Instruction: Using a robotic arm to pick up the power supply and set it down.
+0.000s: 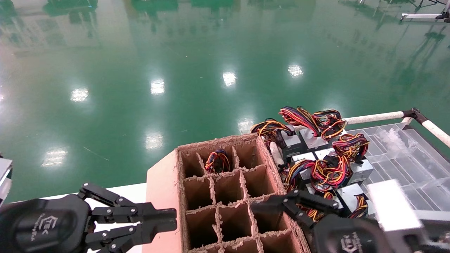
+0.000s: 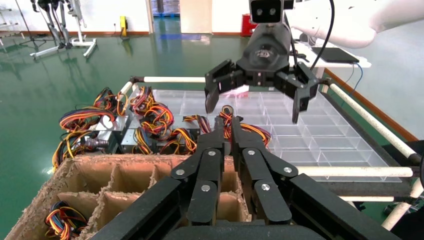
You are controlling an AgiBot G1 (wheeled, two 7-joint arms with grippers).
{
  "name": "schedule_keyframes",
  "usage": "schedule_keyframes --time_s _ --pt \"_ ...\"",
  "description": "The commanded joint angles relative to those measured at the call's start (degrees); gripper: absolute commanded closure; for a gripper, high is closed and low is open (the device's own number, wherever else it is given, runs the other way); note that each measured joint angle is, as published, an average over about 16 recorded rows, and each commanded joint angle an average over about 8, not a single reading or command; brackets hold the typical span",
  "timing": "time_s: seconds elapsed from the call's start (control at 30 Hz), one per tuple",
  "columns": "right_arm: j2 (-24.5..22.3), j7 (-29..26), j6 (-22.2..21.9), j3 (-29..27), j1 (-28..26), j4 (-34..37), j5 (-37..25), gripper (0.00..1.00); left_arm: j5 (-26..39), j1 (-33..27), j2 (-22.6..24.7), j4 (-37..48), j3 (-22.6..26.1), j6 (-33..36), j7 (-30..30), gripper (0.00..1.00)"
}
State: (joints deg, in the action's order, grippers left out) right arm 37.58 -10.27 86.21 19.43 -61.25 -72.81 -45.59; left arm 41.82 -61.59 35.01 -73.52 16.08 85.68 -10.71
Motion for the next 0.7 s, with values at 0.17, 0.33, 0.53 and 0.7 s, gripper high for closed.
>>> schedule_keyframes --time_s 0.17,0.33,0.53,0.7 --pt "2.6 0.0 0.7 2.8 -1.4 0.3 -3.9 0.00 0.0 0.0 0.0 0.0 0.0 0.0 0.0 1.00" --pt "6.8 -0.5 0.9 6.2 -3.4 0.1 -8.2 0.00 0.0 0.0 0.0 0.0 0.1 0.0 0.0 1.00" --pt "12.4 -0.6 -0.3 10.0 -6.3 0.5 -14.1 0.00 0.0 0.0 0.0 0.0 0.1 0.0 0.0 0.98" --pt "16.1 -0.1 0.1 13.1 -10.0 2.0 -19.8 0.00 -0.1 0.0 0.0 0.0 0.1 0.0 0.1 0.49"
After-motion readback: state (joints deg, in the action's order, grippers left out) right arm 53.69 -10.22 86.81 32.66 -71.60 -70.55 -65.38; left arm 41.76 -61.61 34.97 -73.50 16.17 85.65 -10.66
